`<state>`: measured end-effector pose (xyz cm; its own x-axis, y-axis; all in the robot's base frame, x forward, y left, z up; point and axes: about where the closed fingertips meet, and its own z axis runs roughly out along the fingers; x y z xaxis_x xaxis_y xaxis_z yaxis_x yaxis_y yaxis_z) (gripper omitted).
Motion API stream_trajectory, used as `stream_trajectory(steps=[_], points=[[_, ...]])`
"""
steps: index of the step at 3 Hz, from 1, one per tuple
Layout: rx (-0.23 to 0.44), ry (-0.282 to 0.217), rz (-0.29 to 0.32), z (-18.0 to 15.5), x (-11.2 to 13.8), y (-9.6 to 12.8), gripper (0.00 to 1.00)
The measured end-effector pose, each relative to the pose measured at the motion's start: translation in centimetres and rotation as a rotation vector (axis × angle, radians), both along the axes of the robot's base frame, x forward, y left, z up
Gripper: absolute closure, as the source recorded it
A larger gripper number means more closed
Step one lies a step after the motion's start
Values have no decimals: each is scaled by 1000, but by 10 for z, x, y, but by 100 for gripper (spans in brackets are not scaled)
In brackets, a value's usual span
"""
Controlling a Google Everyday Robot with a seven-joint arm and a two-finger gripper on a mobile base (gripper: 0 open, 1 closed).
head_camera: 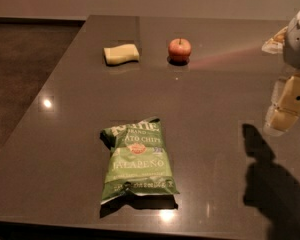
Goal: Pick green jalapeno chip bag
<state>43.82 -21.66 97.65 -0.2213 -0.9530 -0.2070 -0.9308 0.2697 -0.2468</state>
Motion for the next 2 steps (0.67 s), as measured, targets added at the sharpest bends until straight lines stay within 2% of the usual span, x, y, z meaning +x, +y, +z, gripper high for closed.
stream_trajectory(steps=[1, 2], points=[[0, 0, 0, 0, 0, 0, 0], [12, 26, 88, -1, 7, 25, 0]])
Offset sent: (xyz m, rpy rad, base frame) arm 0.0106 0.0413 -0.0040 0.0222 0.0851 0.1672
